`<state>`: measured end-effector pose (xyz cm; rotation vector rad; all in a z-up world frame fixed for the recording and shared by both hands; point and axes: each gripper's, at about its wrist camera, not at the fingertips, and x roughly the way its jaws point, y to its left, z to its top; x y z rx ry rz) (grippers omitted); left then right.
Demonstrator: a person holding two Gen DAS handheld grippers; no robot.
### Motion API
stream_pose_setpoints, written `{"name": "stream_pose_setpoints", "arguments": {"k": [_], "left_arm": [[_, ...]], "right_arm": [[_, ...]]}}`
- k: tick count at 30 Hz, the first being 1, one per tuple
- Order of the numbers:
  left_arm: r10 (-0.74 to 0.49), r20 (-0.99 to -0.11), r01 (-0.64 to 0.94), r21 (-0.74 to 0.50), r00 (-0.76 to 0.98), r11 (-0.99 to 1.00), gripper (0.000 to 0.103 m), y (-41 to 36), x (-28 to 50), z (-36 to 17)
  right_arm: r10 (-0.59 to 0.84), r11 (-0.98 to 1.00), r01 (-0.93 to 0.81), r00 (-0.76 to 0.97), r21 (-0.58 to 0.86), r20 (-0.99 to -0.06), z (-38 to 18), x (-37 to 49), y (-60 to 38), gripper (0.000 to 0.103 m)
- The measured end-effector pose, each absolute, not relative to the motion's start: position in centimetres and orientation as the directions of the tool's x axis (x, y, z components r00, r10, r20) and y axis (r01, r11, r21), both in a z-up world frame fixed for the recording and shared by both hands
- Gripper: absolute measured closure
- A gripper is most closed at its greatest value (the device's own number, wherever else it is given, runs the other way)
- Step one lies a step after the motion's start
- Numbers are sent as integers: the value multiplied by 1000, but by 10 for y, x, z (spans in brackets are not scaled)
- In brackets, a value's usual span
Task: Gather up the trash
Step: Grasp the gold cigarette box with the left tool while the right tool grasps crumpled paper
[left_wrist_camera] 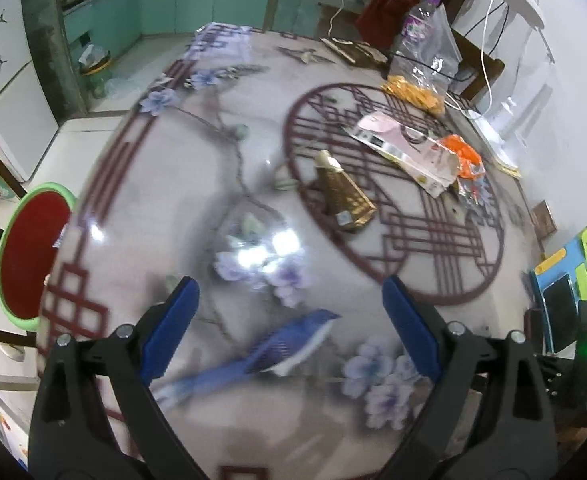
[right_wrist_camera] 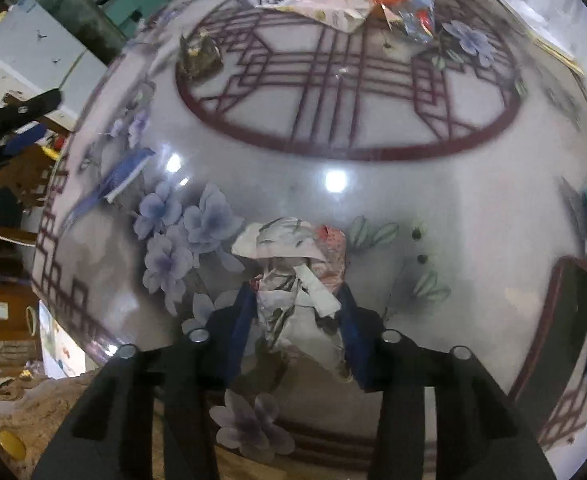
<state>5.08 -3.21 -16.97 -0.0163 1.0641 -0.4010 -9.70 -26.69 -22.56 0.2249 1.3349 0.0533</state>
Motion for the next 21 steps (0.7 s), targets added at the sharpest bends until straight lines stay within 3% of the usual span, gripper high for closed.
{"name": "stream_pose_setpoints", "arguments": {"k": [11,21], "left_arm": [[-331,-855,257,-242,399,936,12,-100,103,-181],[-275,-895,192,-218,352,957,12,-130,147,-217]], "right_arm": [[181,972,56,440,228,-880,-179,-42,-306,65],[182,972,67,402,227,-897,-194,-2,-334,64]]}}
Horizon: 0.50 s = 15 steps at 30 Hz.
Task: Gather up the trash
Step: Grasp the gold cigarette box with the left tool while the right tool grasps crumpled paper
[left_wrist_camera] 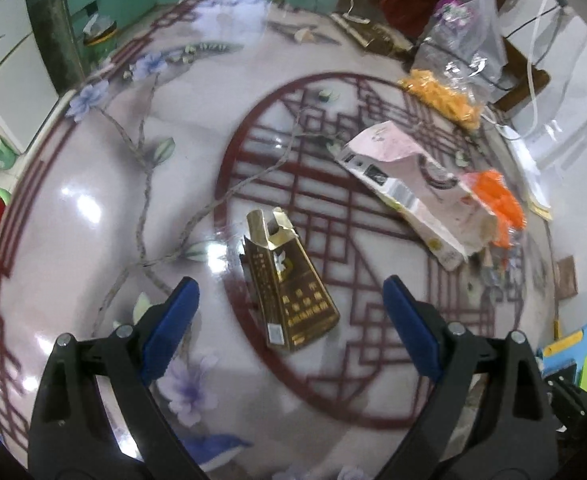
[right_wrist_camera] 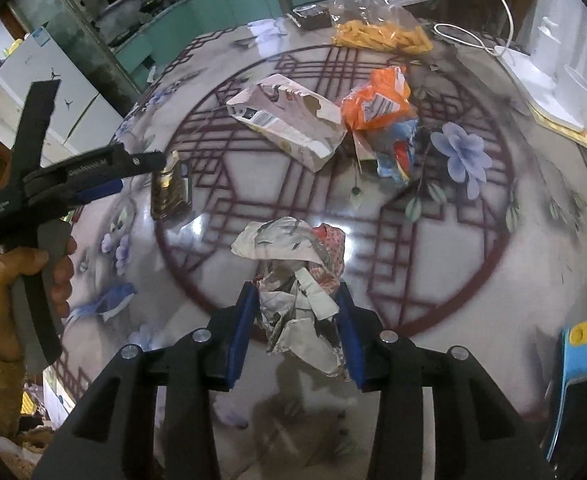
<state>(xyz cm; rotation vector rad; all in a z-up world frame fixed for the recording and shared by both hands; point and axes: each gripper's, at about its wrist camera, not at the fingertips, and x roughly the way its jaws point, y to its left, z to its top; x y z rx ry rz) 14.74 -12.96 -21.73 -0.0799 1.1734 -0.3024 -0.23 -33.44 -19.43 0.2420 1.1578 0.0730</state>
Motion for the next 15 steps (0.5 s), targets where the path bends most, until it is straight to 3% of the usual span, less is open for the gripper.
{"name": "stream_pose_setpoints", "arguments": {"k": [12,15], "left_arm": [[-268,-911,154,-230,314,961,13,-128,164,-242],[-272,-914,166,-231,302,959,20,-133,165,-245]], "right_arm": [[206,964,71,405,255,-891,-202,15,-332,63],[205,963,81,404,258,-891,-204,16,-334,63]]}}
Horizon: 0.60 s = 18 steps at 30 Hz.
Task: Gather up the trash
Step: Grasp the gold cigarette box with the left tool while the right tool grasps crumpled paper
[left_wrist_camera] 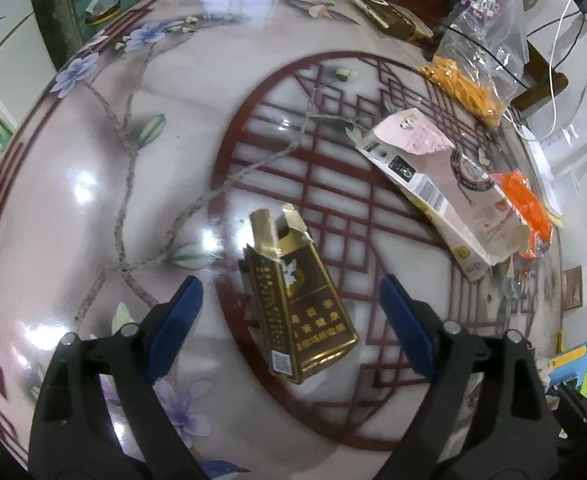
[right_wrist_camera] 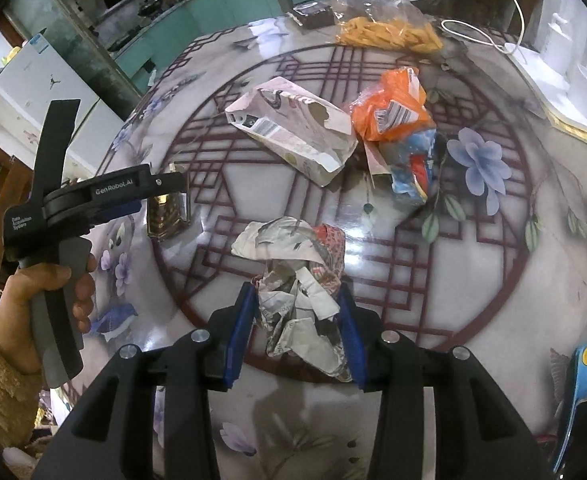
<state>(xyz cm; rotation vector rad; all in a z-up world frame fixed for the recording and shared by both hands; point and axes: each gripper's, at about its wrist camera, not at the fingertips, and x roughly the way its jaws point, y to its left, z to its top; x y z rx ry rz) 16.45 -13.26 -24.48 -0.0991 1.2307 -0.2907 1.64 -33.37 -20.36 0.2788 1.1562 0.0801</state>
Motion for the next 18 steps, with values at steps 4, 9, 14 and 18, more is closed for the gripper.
{"name": "stream_pose_setpoints", "arguments": {"k": [4,9,14,18], "left_arm": [[-246,-919,178,-199,309,964,53,-137,163,-249],[-266,-911,180,-218,314,959,67,-132,160,-243],[-265,-892,212,-198,365,957,67,-122,144,-220],[-277,-869,247,-186,411,951,67,-114,126,-194]], "right_arm": [[204,962,85,411,260,-889,-203,15,-335,63],[202,962,82,425,259,-882,-197,15,-332,63],[208,964,51,464,260,-861,-183,15,-321,63],[211,966,29,484,256,-849,-175,15,-311,63]]}}
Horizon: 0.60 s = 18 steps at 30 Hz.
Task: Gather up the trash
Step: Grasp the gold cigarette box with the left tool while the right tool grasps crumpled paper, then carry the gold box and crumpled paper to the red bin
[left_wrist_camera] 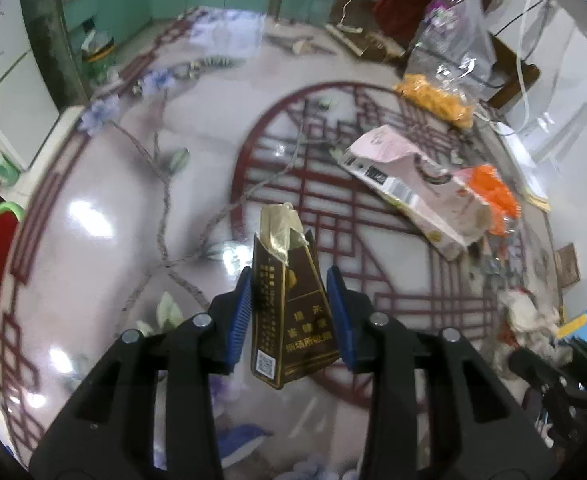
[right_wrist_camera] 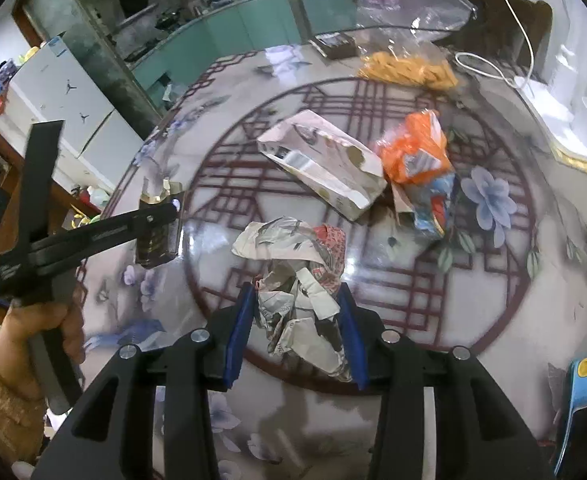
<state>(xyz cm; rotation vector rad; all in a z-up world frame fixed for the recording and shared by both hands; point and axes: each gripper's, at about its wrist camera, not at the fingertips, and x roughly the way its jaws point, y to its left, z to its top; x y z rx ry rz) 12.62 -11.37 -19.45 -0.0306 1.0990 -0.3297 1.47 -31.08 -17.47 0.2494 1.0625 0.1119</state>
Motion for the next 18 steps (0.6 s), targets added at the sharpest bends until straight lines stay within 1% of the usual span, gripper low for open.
{"name": "stream_pose_setpoints", "arguments": {"k": [10,18], "left_arm": [[-290,-813,290,-157,505,944,67,-92,92,-148],[-283,-795,261,-162,537,952,67,-63,74,-135]], "right_arm": [[211,975,-39,485,220,-849,-165,15,-280,63],[223,975,-115,483,192,-847,-159,18,-247,63]]}}
